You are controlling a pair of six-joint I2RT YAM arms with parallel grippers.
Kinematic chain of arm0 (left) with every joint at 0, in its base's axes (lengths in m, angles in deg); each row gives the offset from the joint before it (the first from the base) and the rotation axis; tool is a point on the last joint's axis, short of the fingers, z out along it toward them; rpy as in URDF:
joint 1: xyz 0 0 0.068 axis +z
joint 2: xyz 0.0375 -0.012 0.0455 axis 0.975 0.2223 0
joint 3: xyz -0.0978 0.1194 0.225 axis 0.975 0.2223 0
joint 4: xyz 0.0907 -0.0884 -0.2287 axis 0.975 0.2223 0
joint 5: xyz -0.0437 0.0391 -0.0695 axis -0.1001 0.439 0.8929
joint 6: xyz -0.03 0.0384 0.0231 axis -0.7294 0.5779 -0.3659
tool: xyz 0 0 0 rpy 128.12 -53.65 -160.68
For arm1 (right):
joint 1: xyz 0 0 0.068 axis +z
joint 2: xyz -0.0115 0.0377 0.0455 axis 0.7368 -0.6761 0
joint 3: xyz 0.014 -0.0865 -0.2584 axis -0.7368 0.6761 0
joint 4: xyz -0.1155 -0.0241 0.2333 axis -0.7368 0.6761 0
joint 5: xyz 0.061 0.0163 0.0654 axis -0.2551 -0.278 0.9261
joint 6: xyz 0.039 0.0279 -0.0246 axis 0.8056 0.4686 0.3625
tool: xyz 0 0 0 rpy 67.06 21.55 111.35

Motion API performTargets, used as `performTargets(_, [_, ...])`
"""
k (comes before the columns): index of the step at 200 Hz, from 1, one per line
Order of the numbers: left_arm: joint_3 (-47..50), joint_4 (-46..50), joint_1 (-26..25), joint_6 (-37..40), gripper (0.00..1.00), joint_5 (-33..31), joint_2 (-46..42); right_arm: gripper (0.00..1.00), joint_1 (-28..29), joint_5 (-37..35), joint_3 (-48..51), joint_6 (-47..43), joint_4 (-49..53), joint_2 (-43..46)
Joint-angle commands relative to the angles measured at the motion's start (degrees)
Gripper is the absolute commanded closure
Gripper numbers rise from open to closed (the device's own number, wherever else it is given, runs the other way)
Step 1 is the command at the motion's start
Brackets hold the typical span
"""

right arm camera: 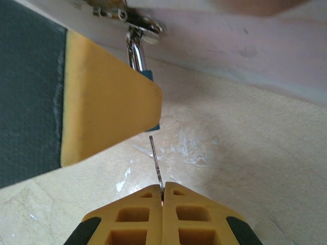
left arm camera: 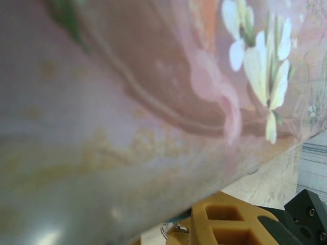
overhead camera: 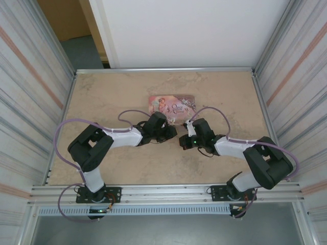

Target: Unlock the padlock with the key

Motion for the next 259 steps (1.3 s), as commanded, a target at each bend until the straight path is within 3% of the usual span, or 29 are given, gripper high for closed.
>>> performTargets(1, [-1.19, -0.44, -0.58, 0.57, 1.0, 0.59, 0.7, 1.0, 0.02, -0.46, -1.68, -0.67, -1.57, -0.5])
performTargets(101, [-1.54, -0.53, -0.76, 0.48, 1.0, 0.77, 0.86, 1.0, -0.03, -1.7, -3.41, -0.29, -2.55, -2.18])
performTargets(259, [-1.37, -0.18, -3.21, -1.48, 1.0, 1.96, 1.05, 1.0, -1.42, 3.96, -4.57, -0.9, -22.5, 0.09])
